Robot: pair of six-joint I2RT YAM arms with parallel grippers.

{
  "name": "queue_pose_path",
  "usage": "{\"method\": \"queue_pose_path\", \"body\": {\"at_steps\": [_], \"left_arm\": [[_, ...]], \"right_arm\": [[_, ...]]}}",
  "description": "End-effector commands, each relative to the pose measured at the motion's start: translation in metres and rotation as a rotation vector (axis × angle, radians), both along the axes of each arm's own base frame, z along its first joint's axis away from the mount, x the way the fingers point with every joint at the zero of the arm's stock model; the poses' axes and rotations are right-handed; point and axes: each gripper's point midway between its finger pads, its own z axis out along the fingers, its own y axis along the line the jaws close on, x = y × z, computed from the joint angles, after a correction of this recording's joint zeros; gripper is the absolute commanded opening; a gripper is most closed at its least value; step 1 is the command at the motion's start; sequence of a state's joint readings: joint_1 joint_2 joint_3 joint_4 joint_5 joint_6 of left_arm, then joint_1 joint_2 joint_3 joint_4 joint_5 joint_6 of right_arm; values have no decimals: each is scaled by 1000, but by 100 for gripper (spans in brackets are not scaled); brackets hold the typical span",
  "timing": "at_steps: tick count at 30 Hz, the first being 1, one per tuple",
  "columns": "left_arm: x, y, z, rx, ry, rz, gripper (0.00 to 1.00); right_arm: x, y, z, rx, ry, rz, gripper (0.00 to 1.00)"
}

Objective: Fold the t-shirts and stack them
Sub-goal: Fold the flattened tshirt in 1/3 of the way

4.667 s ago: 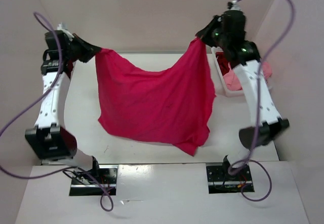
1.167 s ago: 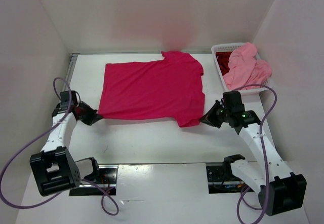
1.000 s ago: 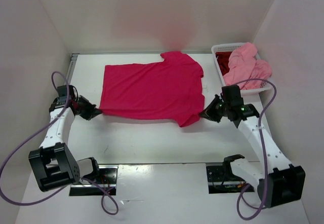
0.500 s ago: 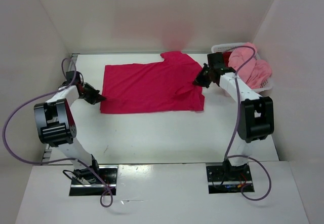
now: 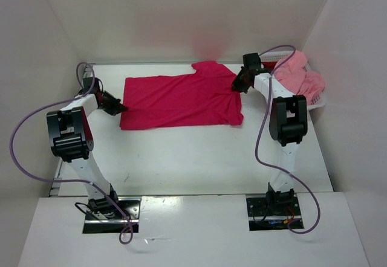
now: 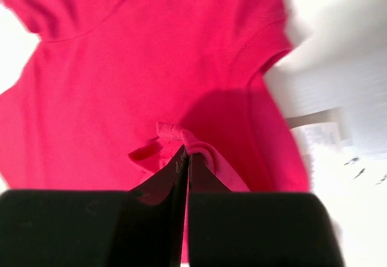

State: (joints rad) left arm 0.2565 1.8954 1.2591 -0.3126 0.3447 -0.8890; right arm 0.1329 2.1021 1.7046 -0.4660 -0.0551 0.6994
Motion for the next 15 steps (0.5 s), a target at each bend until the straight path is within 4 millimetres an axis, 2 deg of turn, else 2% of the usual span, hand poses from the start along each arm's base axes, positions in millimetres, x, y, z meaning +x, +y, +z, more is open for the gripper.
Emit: {"method": "queue_pose_path", "body": {"at_steps": [1,2,4,5,6,7,8,10,11,12,13,14,15], "left_arm": [[24,7,12,26,-68,26,7],[27,5,12,41,-77,24,8],[33,6,12,38,-96,33,11],[34,3,22,23,-132,34,18],[37,4,28,24,-163,41,21],[36,3,30,17,-172,52,21],[40,0,49,12,-236,36,27],[43,1,70,16,-281,41,35],[39,2,69,34,-265,39,40],[38,2,75,44,-280,31,49],[33,9,75,59,-273,44,52],[25,13,84,71,-286,48,52],[8,8,68,61,-243,48,53]], "right_arm": [[16,-18,13,-75,-50,-38,0],[16,-18,13,-81,-51,-31,0],[19,-17,18,-77,-63,-29,9],[19,-15,18,-69,-62,-22,15],[20,-14,20,-69,-75,-7,26],[20,-10,30,-51,-92,7,30],[16,-11,45,-56,-119,15,34],[3,-11,51,-49,-126,21,42],[-4,-12,57,-47,-140,20,44],[-25,-14,60,-38,-134,11,46],[-35,-15,61,-38,-135,11,46],[-45,-14,61,-21,-140,7,46],[-68,-17,52,-17,-109,0,41]]}}
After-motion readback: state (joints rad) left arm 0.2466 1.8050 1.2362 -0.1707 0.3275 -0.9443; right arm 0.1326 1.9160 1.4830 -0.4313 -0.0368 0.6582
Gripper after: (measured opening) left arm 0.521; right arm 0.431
